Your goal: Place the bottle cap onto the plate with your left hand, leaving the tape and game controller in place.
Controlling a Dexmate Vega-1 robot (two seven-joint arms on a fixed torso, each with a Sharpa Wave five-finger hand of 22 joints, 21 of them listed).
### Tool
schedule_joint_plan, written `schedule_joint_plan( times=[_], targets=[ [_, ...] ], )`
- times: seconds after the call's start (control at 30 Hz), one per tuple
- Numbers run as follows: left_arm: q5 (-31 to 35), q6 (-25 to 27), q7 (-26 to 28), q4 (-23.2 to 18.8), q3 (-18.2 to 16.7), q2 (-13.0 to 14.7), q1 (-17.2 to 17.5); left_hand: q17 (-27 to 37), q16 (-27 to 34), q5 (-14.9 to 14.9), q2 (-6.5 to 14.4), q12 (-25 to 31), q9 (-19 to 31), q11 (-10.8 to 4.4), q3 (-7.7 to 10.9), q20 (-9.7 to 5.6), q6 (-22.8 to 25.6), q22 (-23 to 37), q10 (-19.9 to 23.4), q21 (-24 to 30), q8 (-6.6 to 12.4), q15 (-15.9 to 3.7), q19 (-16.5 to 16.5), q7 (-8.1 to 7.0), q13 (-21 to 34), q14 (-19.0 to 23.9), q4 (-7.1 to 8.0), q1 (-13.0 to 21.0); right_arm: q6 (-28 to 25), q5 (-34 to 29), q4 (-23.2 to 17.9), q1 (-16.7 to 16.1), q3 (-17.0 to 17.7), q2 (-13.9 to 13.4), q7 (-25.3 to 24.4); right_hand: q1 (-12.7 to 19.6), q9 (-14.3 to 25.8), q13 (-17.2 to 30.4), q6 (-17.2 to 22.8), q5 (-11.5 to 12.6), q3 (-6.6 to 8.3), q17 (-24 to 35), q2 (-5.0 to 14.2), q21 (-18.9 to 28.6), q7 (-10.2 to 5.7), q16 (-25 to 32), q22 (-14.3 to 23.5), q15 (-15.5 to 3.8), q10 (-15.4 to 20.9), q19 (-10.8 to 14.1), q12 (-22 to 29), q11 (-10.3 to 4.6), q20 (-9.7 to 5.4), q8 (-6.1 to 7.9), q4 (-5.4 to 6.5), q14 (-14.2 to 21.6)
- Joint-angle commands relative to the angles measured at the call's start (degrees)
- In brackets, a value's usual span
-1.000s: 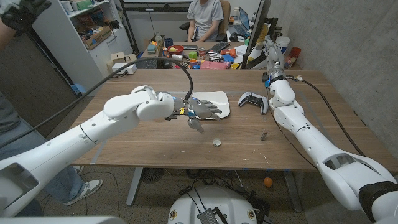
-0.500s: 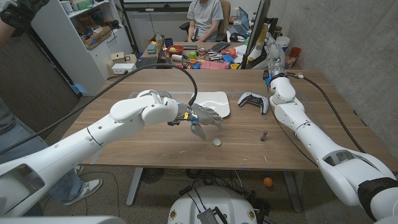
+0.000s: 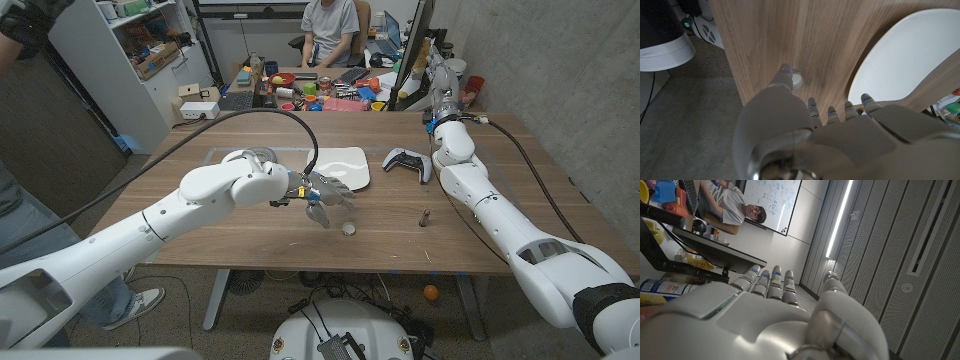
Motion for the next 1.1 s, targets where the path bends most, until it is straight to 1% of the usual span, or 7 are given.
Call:
schedule_joint_plan(
  times=[0.03, 0.37, 0.6, 0.73, 0.93, 1.1],
  targets=[
    [0.38, 1.39, -0.71, 1.79, 1.53, -1.7, -0.47, 0.24, 0.45, 0.21, 0.05, 0.55, 0.36, 0.34, 0.09, 0.12, 0.17, 0.31, -7.81, 0.22, 0.42, 0.06, -8.41, 0.39, 0.31, -8.79, 0.2, 0.59, 1.76, 0.5, 1.12, -0.09, 0.58, -0.14, 1.01, -0.11, 0.21, 0.28, 0.48, 0.03, -0.19, 0.3, -0.56, -0.11, -0.12, 0.08, 0.21, -0.01, 0.61, -0.21, -0.28, -0.11, 0.18, -0.08, -0.06, 0.58],
    [0.3, 1.85, -1.79, 3.22, 3.14, -3.13, -1.87, 0.26, 0.49, 0.16, 0.29, 0.66, 0.59, 0.42, 0.08, 0.13, 0.21, 0.31, -7.79, 0.28, 0.49, 0.14, -8.46, 0.51, 0.31, -8.83, 0.33, 0.68, 3.61, 1.23, 2.74, -0.23, 1.29, -0.07, 1.68, -0.3, 0.22, 0.28, 0.64, 0.04, -0.38, 0.32, -0.68, -0.1, -0.16, 0.1, 0.21, -0.05, 0.68, -0.22, -0.3, -0.18, 0.19, -0.05, -0.01, 0.7],
    [0.29, 2.56, -1.9, 3.77, 3.83, -3.76, -2.22, 0.26, 0.56, 0.09, 0.43, 0.74, 0.77, 0.42, 0.03, 0.13, 0.35, 0.31, -7.81, 0.33, 0.58, 0.12, -8.49, 0.74, 0.31, -8.75, 0.44, 0.71, 5.44, 1.73, 3.75, -0.34, 1.68, 0.06, 2.51, -0.5, 0.22, 0.29, 0.69, 0.05, -0.55, 0.34, -0.78, -0.09, -0.23, 0.13, 0.21, -0.06, 0.69, -0.21, -0.34, -0.35, 0.21, -0.06, 0.05, 0.85],
    [0.3, 2.87, -2.35, 4.33, 4.58, -4.48, -2.74, 0.27, 0.61, 0.07, 0.5, 0.76, 0.86, 0.35, 0.01, 0.13, 0.35, 0.31, -7.86, 0.34, 0.59, 0.08, -8.52, 0.56, 0.31, -8.67, 0.49, 0.72, 6.25, 2.29, 4.71, -0.26, 1.87, 0.41, 3.05, -0.63, 0.22, 0.29, 0.78, 0.05, -0.66, 0.35, -0.85, -0.08, -0.24, 0.14, 0.21, -0.12, 0.72, -0.21, -0.35, -0.35, 0.24, -0.04, 0.09, 0.91],
    [0.9, 3.27, -3.42, 4.65, 5.88, -5.23, -3.34, 0.27, 0.56, 0.03, 0.56, 0.81, 0.97, 0.54, -0.02, 0.14, 0.18, 0.31, -7.87, 0.34, 0.54, 0.24, -8.61, 0.72, 0.31, -8.83, 0.53, 0.77, 6.25, 2.76, 5.08, -0.25, 2.19, 0.41, 3.04, -0.78, 0.23, 0.3, 0.77, 0.07, -0.8, 0.36, -0.95, -0.08, -0.26, 0.11, 0.21, 0.01, 0.72, -0.23, -0.38, -0.19, 0.26, -0.07, 0.12, 0.91],
    [1.4, 4.01, -4.13, 4.59, 6.28, -5.36, -3.55, 0.27, 0.54, 0.0, 0.63, 0.85, 1.09, 0.56, -0.04, 0.15, 0.17, 0.31, -7.91, 0.34, 0.55, 0.3, -8.72, 0.8, 0.31, -8.94, 0.56, 0.83, 6.45, 3.02, 5.24, -0.17, 2.39, 0.41, 3.09, -0.9, 0.23, 0.3, 0.79, 0.09, -0.92, 0.36, -1.02, -0.08, -0.29, 0.08, 0.21, 0.1, 0.71, -0.24, -0.41, -0.23, 0.27, -0.08, 0.14, 0.89]
  ],
)
